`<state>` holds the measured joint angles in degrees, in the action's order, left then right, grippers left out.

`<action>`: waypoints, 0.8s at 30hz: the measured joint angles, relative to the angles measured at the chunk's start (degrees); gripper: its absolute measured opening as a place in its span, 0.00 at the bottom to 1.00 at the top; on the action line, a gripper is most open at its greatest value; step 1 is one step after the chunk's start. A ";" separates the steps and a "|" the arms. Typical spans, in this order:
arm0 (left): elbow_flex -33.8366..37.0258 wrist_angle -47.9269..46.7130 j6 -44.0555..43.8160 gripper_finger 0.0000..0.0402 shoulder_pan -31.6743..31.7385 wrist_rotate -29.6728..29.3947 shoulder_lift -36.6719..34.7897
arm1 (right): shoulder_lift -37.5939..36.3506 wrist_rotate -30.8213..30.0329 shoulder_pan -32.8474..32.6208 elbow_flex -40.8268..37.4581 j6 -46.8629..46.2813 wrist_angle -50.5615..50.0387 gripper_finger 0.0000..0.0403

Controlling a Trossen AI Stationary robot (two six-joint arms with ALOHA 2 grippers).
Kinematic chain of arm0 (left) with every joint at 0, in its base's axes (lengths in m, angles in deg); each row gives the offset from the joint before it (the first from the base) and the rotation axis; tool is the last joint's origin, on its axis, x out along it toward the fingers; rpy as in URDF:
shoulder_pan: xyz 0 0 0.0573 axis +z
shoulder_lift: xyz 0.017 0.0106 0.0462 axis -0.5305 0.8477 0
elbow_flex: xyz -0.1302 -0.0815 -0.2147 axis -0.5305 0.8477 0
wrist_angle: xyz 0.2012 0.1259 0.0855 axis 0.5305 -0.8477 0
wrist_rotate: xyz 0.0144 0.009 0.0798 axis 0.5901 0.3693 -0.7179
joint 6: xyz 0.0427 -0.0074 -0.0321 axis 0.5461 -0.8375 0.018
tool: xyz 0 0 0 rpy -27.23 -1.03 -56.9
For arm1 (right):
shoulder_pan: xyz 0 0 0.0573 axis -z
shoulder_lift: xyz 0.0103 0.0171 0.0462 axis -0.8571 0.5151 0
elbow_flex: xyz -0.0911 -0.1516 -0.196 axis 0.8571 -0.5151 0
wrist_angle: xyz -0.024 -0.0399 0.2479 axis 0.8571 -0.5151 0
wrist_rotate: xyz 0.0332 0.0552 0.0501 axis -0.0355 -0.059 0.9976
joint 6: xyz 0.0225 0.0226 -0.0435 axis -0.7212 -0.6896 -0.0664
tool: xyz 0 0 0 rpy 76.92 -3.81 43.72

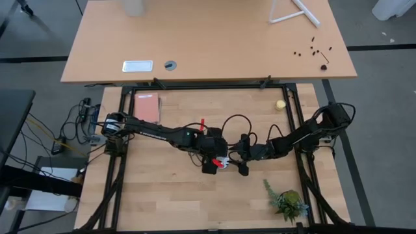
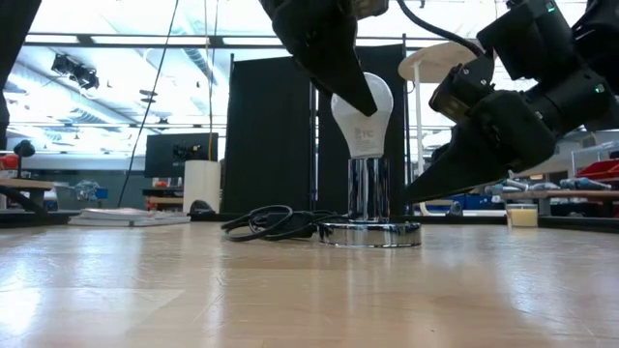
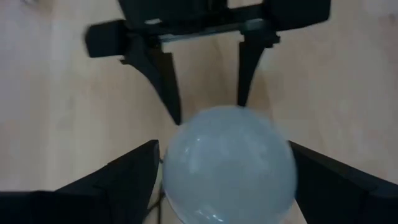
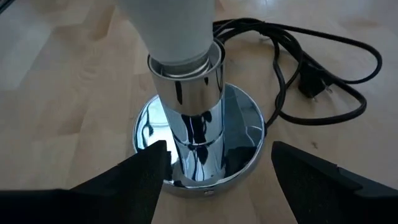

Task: Screw lightbulb
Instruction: Insert the lightbulb into the silver lamp

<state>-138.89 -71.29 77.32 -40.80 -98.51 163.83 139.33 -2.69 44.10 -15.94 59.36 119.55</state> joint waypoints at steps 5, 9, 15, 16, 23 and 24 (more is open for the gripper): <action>-0.82 0.18 1.07 0.84 -0.10 -1.39 -0.02 | -1.75 -0.01 0.11 -0.01 0.44 -1.02 0.74; -1.52 1.00 1.38 0.84 -0.10 -1.73 -0.02 | -1.95 -0.01 0.11 -0.01 0.20 -1.63 0.74; -4.03 1.15 1.43 0.84 -0.35 -1.98 -0.02 | -2.06 -0.01 0.11 -0.01 -0.26 -2.49 0.74; -4.51 0.74 1.39 0.84 -0.41 -1.98 -0.01 | -2.13 -0.01 0.11 -0.01 -0.26 -2.47 0.74; -8.64 -5.76 -0.72 0.84 -1.75 -2.18 -0.01 | -4.14 0.01 0.07 -0.01 -0.15 -6.43 0.74; -9.19 -7.84 -1.78 0.84 -2.00 -2.27 -0.02 | -5.19 0.00 0.07 -0.01 -0.12 -7.74 0.74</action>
<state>-148.09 -79.12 75.54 -42.81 -100.77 163.81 134.14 -2.69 44.17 -15.95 59.25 111.81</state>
